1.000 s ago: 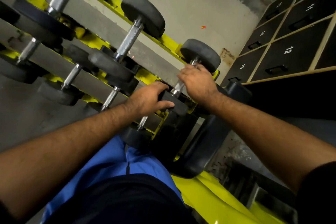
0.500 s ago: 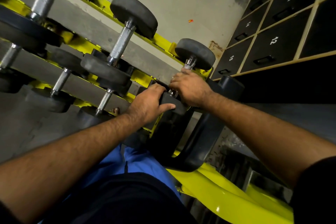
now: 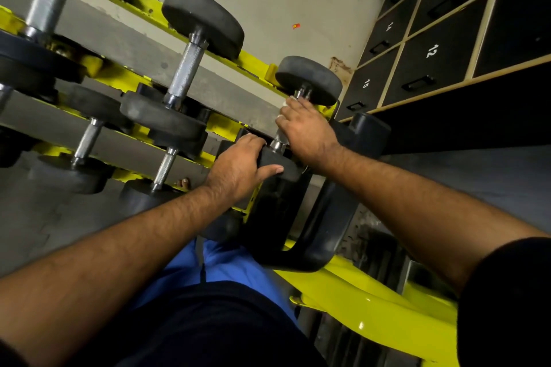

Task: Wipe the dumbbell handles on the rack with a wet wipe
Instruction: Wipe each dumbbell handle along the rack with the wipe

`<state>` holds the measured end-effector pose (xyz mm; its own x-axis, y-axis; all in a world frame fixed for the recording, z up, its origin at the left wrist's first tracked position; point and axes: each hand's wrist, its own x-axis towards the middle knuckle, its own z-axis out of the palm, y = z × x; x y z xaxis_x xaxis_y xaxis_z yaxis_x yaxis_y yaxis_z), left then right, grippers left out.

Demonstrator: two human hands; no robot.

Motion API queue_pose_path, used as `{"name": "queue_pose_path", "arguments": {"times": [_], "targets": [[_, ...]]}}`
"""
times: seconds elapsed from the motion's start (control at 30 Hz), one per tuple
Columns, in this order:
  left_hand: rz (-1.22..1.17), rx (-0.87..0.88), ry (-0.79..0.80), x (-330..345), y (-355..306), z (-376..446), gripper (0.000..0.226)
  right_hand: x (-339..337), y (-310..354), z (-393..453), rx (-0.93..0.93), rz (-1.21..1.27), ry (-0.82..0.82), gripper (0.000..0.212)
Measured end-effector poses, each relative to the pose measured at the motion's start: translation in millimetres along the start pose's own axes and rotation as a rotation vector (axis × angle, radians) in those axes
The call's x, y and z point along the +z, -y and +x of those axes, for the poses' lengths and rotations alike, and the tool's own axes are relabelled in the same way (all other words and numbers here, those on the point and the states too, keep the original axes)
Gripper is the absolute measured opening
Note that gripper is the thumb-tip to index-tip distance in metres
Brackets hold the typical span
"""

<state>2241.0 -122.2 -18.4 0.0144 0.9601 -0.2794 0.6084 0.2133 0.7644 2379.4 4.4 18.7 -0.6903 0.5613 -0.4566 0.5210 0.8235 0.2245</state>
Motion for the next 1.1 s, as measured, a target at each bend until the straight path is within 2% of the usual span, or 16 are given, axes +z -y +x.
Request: {"name": "queue_pose_path", "arguments": {"times": [0.07,0.2,0.3,0.43,0.57,0.67,0.7,0.8,0.87,0.97,1.03,1.1], "targets": [[0.009,0.001,0.006,-2,0,0,0.065,-1,-2,-1,-0.004,-0.012,0.012,0.046],[0.02,0.007,0.008,-4,1,1,0.062,-4,-6,1,0.1,-0.009,0.003,0.055],[0.029,0.015,0.008,-5,0,0,0.063,-2,0,-2,0.006,-0.001,0.02,0.053],[0.026,0.008,0.015,-6,-2,1,0.062,-4,-7,5,0.109,-0.02,-0.01,0.052],[0.02,-0.002,0.023,-8,0,1,0.063,1,-3,0,-0.063,0.016,-0.02,0.039],[0.03,-0.001,0.035,-8,-1,2,0.064,1,-12,5,0.075,0.038,-0.062,0.04],[0.028,0.0,0.032,-9,0,2,0.064,2,-7,6,0.051,0.034,-0.048,0.037],[0.019,-0.001,0.038,-10,2,3,0.063,5,1,6,-0.188,0.079,0.017,0.031],[0.025,0.0,0.043,-10,2,3,0.063,3,-9,8,-0.19,0.1,-0.015,0.032],[0.021,0.001,0.034,-8,2,2,0.063,6,-10,8,-0.051,0.076,-0.044,0.032],[0.015,0.005,0.031,-9,2,2,0.061,10,3,6,-0.151,0.089,-0.001,0.03],[0.013,0.016,0.028,-9,2,1,0.059,7,2,1,-0.234,0.166,0.032,0.037]]}}
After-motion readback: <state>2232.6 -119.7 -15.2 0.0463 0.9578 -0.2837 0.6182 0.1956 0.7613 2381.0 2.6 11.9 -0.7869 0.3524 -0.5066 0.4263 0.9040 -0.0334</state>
